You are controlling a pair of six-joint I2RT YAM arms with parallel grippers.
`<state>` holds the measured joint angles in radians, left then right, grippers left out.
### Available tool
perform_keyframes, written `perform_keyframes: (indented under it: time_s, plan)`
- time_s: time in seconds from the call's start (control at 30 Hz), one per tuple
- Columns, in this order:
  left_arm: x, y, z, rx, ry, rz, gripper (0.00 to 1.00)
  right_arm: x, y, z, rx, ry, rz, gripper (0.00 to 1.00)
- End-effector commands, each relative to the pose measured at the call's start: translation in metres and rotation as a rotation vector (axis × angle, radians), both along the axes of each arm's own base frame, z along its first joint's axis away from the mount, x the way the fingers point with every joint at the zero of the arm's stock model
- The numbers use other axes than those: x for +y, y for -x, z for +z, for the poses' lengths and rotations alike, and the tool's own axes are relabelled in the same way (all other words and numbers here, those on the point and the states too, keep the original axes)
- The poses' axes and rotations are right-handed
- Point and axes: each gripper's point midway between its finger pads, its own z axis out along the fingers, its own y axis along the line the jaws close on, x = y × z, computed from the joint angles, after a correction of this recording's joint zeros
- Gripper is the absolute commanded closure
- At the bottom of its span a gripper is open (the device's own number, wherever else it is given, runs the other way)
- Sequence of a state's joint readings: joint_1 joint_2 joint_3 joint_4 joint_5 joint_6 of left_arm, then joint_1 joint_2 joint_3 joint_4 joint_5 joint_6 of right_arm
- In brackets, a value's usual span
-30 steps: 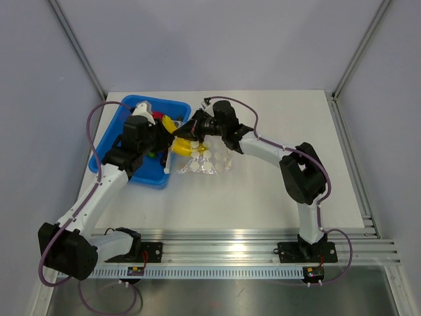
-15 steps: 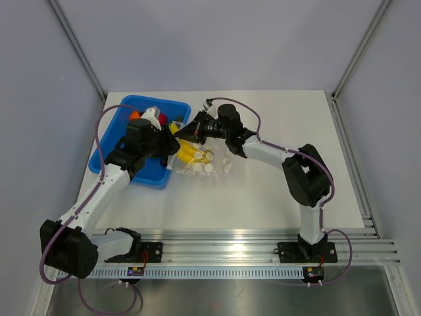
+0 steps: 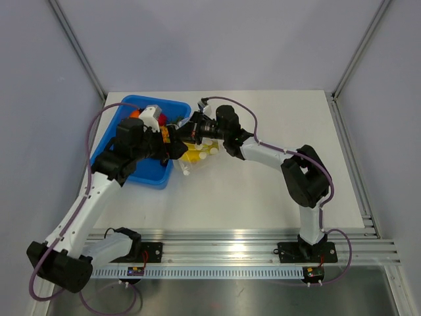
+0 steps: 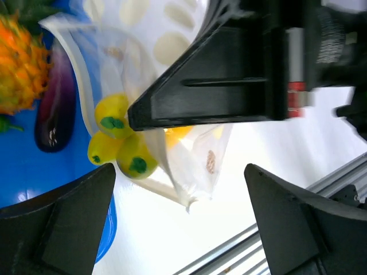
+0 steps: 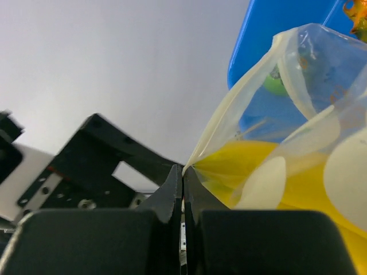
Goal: Place the food in the zip-top bag and seal the zipper
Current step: Place the fake fruit in the zipper food storage bag.
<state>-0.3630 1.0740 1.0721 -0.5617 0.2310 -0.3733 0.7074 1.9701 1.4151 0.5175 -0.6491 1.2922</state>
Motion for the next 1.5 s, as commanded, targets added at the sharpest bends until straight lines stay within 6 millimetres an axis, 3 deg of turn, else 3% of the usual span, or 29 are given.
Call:
perform_keyframes:
  time_s: [0.0,0.1,0.13,0.23,0.37,0.4,0.6,0.9,1.07,1.23,1.37,1.47]
  plan:
    - [0.011,0.009,0.052,-0.157,0.011,0.010,0.02,-0.004,0.008,0.046,-0.055,-0.067,0.012,1.00]
    - [0.022,0.010,0.058,-0.194,0.002,0.062,0.06,-0.006,0.007,0.045,-0.013,-0.078,-0.004,1.00]
    - [0.027,0.012,0.064,-0.218,0.007,0.084,0.12,-0.007,0.007,0.046,-0.006,-0.087,-0.007,1.00]
    - [0.037,0.013,0.055,-0.215,0.004,0.138,0.23,-0.013,0.006,0.054,0.023,-0.123,-0.018,1.00]
    - [0.042,0.014,0.031,-0.140,0.022,0.171,0.31,-0.025,0.006,0.068,0.021,-0.143,-0.042,1.00]
    - [0.042,0.016,0.016,-0.105,0.021,0.176,0.31,-0.029,0.009,0.076,0.008,-0.153,-0.044,1.00]
    - [0.038,0.013,-0.009,-0.038,0.138,0.188,0.45,-0.043,0.011,0.085,-0.007,-0.160,-0.068,1.00]
    - [0.038,0.000,-0.026,0.003,0.171,0.220,0.45,-0.051,0.018,0.100,-0.034,-0.190,-0.059,1.00]
    - [0.043,-0.010,-0.021,-0.029,0.187,0.249,0.48,-0.053,0.019,0.100,-0.034,-0.195,-0.058,1.00]
    - [0.051,-0.017,-0.031,-0.013,0.160,0.289,0.69,-0.055,0.020,0.103,-0.039,-0.209,-0.056,1.00]
    - [0.051,-0.019,-0.036,-0.011,0.167,0.298,0.69,-0.055,0.020,0.104,-0.039,-0.211,-0.054,1.00]
    - [0.053,-0.020,-0.041,0.000,0.159,0.302,0.52,-0.054,0.021,0.105,-0.035,-0.217,-0.049,1.00]
